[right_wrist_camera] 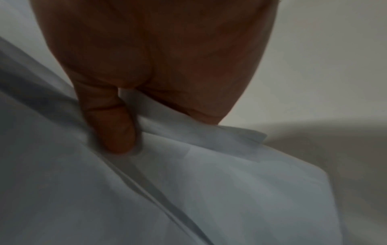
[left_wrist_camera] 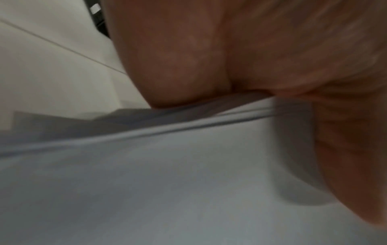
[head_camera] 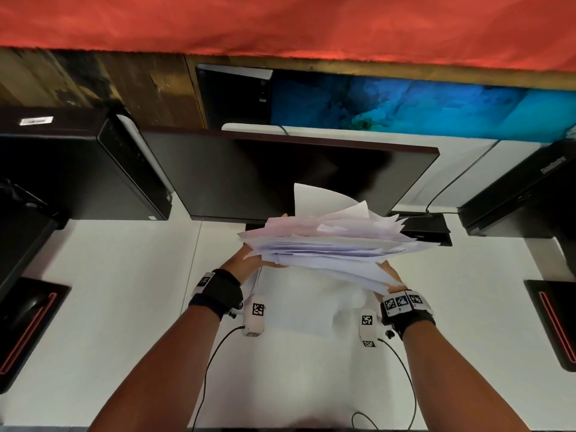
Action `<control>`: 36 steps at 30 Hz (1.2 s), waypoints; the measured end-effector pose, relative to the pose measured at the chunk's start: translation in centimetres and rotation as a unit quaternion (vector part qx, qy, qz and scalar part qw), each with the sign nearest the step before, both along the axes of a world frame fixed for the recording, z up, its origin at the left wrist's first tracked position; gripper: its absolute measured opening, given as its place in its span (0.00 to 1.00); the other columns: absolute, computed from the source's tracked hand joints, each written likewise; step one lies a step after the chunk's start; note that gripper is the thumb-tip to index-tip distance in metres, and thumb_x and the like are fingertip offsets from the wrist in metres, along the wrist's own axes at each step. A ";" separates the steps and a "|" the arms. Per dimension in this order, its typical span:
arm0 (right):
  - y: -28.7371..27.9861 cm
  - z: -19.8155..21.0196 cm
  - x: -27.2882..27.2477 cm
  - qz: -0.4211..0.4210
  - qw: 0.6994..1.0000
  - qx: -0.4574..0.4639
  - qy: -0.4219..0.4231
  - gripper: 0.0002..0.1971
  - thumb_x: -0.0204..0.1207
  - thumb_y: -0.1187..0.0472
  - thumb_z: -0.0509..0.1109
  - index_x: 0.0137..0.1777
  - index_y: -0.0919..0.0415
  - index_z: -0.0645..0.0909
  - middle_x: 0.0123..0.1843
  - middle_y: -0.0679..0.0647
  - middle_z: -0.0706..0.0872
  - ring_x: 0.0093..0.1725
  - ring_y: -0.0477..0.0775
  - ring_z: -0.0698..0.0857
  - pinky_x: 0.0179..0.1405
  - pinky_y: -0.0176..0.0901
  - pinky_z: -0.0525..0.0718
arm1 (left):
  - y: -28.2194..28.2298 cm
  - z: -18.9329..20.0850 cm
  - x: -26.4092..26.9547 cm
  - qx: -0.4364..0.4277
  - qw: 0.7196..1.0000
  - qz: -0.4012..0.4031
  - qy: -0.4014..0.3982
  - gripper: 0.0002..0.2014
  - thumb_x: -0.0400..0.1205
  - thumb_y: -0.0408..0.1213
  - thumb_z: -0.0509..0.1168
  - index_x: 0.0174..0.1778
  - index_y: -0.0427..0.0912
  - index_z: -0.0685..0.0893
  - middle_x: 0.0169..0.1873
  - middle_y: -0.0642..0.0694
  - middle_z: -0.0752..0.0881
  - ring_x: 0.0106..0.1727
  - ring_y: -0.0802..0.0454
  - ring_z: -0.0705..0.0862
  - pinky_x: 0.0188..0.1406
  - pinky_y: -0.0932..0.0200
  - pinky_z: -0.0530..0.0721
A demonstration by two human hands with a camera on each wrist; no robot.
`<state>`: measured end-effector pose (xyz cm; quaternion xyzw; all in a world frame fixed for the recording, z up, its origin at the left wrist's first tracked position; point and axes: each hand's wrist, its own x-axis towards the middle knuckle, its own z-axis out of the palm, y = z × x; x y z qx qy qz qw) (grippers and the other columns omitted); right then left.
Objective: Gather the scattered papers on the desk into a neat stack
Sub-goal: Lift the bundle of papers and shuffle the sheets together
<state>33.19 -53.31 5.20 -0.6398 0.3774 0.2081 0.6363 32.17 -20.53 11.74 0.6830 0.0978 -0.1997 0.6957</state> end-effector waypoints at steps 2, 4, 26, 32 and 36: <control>0.6 0.4 -0.3 0.035 0.998 -0.057 -0.013 0.31 0.81 0.66 0.68 0.82 0.61 0.62 0.82 0.57 0.66 0.78 0.56 0.73 0.74 0.43 0.67 | 0.3 -0.6 0.1 0.076 0.994 0.020 0.077 0.17 0.88 0.30 0.62 0.71 0.28 0.73 0.62 0.32 0.82 0.67 0.37 0.79 0.58 0.65 0.70; 1.1 0.0 0.0 0.070 0.992 -0.093 -0.039 0.34 0.85 0.62 0.63 0.87 0.50 0.52 0.82 0.54 0.64 0.84 0.60 0.64 0.72 0.43 0.66 | 1.1 -1.5 0.4 0.131 0.985 0.035 0.110 0.12 0.91 0.25 0.52 0.67 0.35 0.75 0.61 0.38 0.79 0.62 0.45 0.77 0.52 0.71 0.65; 3.8 6.0 -3.1 0.015 0.971 0.223 -0.085 0.17 0.43 0.68 0.65 0.32 0.62 0.90 0.31 0.57 0.88 0.29 0.56 0.88 0.32 0.39 0.85 | 0.5 -0.7 -1.8 -0.181 0.964 0.097 0.168 0.11 0.72 0.32 0.76 0.50 0.38 0.91 0.45 0.37 0.91 0.41 0.40 0.91 0.44 0.51 0.87; 3.8 4.6 -2.4 0.023 0.973 0.190 -0.126 0.11 0.24 0.59 0.70 0.13 0.58 0.81 0.23 0.47 0.86 0.26 0.43 0.86 0.33 0.32 0.82 | 0.4 -1.9 -2.8 -0.168 0.958 0.143 0.184 0.04 0.63 0.37 0.74 0.31 0.44 0.93 0.33 0.42 0.89 0.30 0.44 0.87 0.34 0.57 0.82; 4.4 5.2 -3.0 0.031 0.974 0.215 -0.068 0.22 0.27 0.60 0.76 0.28 0.62 0.88 0.32 0.56 0.88 0.31 0.57 0.87 0.33 0.37 0.83 | 0.2 -2.2 -3.3 -0.197 0.951 0.140 0.191 0.08 0.67 0.36 0.78 0.41 0.43 0.94 0.39 0.39 0.91 0.34 0.41 0.89 0.37 0.53 0.86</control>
